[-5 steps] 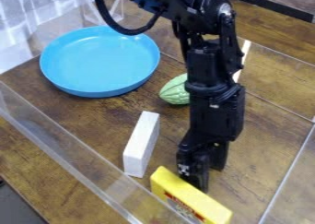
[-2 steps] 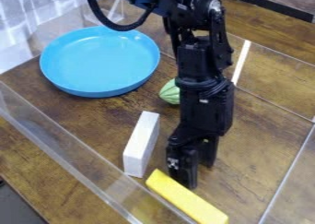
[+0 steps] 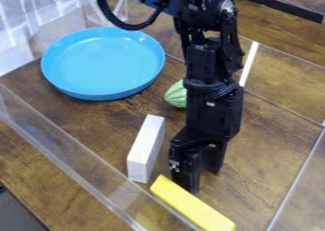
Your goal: Remove the yellow block from inside the blue tray and put it on the table
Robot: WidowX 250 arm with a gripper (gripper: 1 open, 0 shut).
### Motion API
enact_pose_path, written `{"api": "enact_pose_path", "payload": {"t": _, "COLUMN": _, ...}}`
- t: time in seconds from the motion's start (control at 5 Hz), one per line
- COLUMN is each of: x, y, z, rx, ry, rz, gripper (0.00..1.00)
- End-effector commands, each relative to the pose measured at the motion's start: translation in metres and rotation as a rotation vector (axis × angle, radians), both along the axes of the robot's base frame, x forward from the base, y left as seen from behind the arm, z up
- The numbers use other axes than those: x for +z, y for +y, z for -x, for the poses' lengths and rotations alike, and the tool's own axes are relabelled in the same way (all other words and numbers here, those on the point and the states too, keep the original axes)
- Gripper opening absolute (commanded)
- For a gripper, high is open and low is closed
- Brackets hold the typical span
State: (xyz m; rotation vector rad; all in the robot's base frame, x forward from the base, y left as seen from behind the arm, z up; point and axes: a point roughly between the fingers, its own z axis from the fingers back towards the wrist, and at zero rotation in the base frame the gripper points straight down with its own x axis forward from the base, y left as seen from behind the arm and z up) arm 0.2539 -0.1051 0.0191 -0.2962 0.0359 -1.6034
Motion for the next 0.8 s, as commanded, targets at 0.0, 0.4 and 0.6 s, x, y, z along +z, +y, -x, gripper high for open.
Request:
{"api": "enact_pose_path", "payload": {"t": 0.0, "x": 0.003, "y": -0.001, "z": 0.001, "rx": 0.013, "ry": 0.004, "rz": -0.019, "gripper": 1.00}}
{"api": "enact_pose_path", "payload": {"t": 0.4, "x": 0.002, "y": 0.015, "z": -0.002, "rx": -0.044, "ry": 0.005, "rz": -0.030, "gripper": 1.00}}
{"api": "enact_pose_path", "payload": {"t": 0.6, "x": 0.005, "y": 0.014, "z": -0.008, "rx": -0.044, "ry": 0.003, "rz": -0.030, "gripper": 0.00}}
